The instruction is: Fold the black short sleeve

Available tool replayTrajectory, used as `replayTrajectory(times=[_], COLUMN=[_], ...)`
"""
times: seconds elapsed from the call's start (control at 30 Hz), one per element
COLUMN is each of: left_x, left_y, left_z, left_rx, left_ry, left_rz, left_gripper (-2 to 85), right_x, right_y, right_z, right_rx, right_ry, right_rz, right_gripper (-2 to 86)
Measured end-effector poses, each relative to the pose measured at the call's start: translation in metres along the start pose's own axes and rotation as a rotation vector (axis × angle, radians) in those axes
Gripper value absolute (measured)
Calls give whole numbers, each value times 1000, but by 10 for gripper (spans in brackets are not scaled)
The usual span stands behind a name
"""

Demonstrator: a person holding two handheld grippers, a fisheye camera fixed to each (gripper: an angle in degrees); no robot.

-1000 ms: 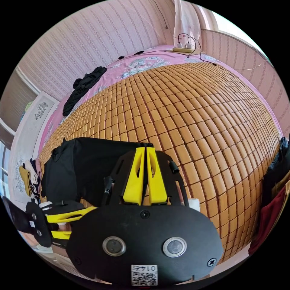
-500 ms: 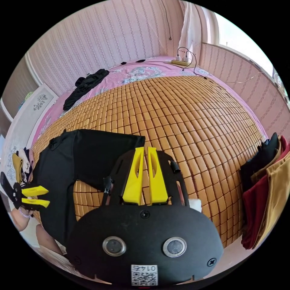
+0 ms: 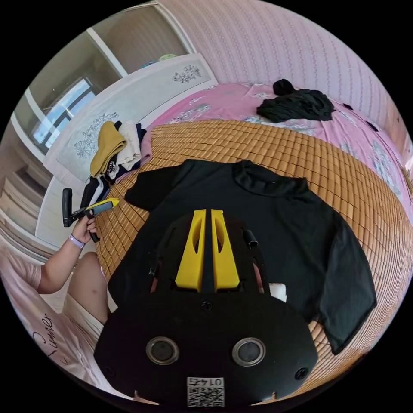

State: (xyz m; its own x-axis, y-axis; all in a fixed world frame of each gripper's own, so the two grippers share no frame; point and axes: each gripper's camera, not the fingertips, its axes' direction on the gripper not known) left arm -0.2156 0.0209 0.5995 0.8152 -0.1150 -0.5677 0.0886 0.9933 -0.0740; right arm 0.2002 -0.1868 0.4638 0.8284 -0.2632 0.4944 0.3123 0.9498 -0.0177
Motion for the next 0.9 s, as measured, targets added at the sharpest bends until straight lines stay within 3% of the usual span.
replayTrajectory(times=[0.3, 0.5, 0.7, 0.9], left_x=[-31, -42, -64, -67], left_y=[-6, -1, 11, 37], left_z=[19, 16, 7, -33], left_rx=[-68, -105, -118, -103], left_ry=[-121, -70, -78, -22], left_rz=[90, 129, 127, 164], left_gripper=[74, -3, 4, 52], right_x=[-146, -175, -148, -69], right_y=[-118, -152, -123, 3], right_z=[160, 216, 161, 60], right_rx=[-200, -275, -107, -3], right_ry=[21, -58, -190, 7], right_rz=[-273, -210, -129, 88], right_gripper=[19, 72, 68, 70])
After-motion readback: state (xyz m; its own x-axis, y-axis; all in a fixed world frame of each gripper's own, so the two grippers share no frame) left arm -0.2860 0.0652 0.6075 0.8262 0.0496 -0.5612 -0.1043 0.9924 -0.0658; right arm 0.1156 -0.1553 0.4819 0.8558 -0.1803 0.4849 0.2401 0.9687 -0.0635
